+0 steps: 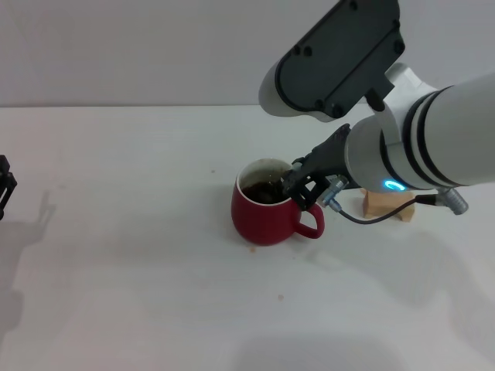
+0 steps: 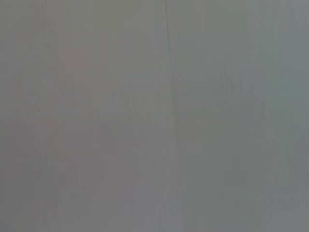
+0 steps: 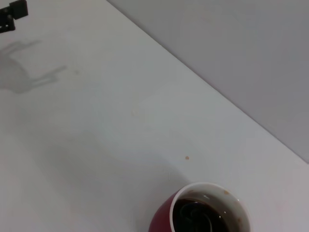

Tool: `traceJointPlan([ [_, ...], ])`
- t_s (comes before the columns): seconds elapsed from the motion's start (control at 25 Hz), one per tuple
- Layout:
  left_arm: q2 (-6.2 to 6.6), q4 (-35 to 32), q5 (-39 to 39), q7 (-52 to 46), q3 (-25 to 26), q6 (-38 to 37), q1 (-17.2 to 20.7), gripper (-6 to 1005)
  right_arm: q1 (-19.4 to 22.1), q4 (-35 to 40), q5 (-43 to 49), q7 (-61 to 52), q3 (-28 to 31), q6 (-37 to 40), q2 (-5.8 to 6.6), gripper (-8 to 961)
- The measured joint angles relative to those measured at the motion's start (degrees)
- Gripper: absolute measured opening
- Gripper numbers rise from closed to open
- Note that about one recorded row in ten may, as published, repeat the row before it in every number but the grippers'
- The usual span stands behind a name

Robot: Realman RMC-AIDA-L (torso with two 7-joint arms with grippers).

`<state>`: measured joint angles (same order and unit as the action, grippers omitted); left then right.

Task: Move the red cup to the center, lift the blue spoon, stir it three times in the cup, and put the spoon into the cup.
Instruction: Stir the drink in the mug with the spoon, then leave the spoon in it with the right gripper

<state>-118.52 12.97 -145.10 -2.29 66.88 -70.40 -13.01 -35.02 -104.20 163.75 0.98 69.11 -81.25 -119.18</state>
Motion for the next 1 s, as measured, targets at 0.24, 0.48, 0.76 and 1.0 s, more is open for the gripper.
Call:
traceJointPlan([
  [0.24,0.10,0.2,0.0,0.0,0.0,0.1,-0.1,857,-0.8,2.9,-0.1,0.0,-0.6,1.9,0.00,129],
  [0.48,0.14,-0.1,0.0,0.0,0.7,0.2,-0.6,857,-1.9,5.7,-1.5,0.5,-0.3,3.6,0.00,130],
  [0.76,0.13,-0.2,0.0,0.0,0.8,0.3,-0.8,857,-3.2,8.6,-1.5,0.7,0.3,5.1,0.13,129],
  [1.0,0.13,-0.4,0.0,0.1,1.0,0.5,-1.3,857,-3.2,9.3,-1.4,1.7,2.1,5.1,0.18,129],
])
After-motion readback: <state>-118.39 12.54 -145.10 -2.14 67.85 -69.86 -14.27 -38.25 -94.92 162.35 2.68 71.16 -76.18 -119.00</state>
